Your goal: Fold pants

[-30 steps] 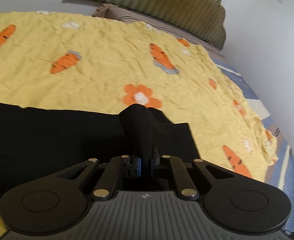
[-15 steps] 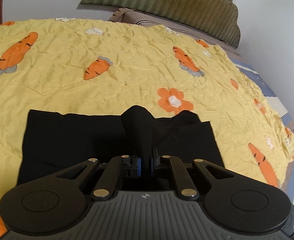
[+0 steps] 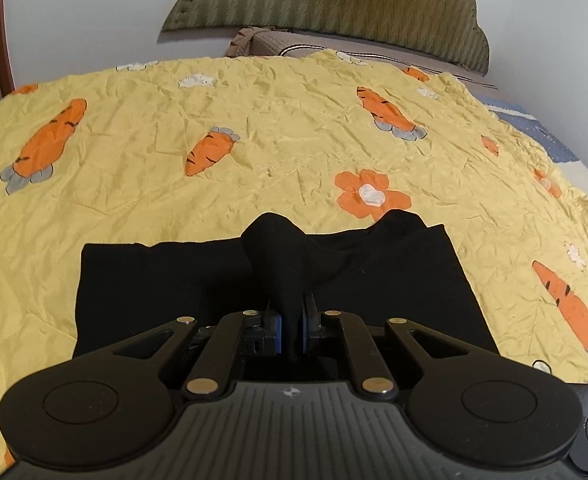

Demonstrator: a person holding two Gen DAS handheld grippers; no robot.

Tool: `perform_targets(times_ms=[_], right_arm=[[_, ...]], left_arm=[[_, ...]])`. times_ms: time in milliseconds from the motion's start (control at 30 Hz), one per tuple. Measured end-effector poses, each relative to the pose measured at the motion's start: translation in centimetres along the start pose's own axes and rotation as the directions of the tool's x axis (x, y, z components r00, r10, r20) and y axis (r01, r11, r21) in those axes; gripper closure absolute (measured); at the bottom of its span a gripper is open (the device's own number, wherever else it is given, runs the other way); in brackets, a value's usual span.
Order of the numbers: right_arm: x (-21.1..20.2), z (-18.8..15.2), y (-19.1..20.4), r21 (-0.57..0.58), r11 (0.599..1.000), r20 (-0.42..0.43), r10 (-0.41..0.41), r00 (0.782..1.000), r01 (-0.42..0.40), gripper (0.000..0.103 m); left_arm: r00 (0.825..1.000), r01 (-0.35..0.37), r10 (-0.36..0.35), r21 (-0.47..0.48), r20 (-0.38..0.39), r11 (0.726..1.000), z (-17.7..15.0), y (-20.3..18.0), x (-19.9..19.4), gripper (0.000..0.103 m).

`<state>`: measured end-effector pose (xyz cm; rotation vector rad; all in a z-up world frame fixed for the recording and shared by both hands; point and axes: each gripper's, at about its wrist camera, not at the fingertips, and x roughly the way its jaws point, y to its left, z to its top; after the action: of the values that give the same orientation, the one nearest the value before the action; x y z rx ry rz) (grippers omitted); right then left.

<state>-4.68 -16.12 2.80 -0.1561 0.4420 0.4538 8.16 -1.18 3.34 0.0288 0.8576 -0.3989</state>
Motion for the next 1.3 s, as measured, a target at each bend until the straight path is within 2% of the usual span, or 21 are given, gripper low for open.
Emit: perform_targets(times_ms=[233,400,700,1000,1300], right_arm=[[0.1,-0.1,0.5,0.015,1.0,0.014,-0.001,1.0,0.0,0.094],[0.2,0.2,1.2,0.02,1.0,0.032,0.006,0.999,-0.007,0.094],[2.3,1.1,2.1,0.05,0.998,0.049,0.043,0.998,-0.046,0.094],[4.7,2.0,2.0,0.107,0.99,0.041,0.084,0.996,-0.088,0.094],[6.6,2.3,2.7,0.102,0.989,0.026,0.106,0.994,-0.109,0.093]], left_arm=[[1.0,-0.013,0.012,0.032,0.013,0.999,0.5,0.3,-0.5,0.095],[1.0,-0.005,0.005,0.024,0.007,1.0,1.2,2.0,-0.9,0.095],[0.999,-0.049,0.049,0.04,0.002,0.998,1.8,4.3,-0.9,0.095],[0.998,-0.055,0.056,0.049,-0.025,0.997,2.4,7.1,0.1,0.094],[0.996,-0.086,0.087,0.048,-0.029,0.995,2.3,9.0,0.6,0.095]])
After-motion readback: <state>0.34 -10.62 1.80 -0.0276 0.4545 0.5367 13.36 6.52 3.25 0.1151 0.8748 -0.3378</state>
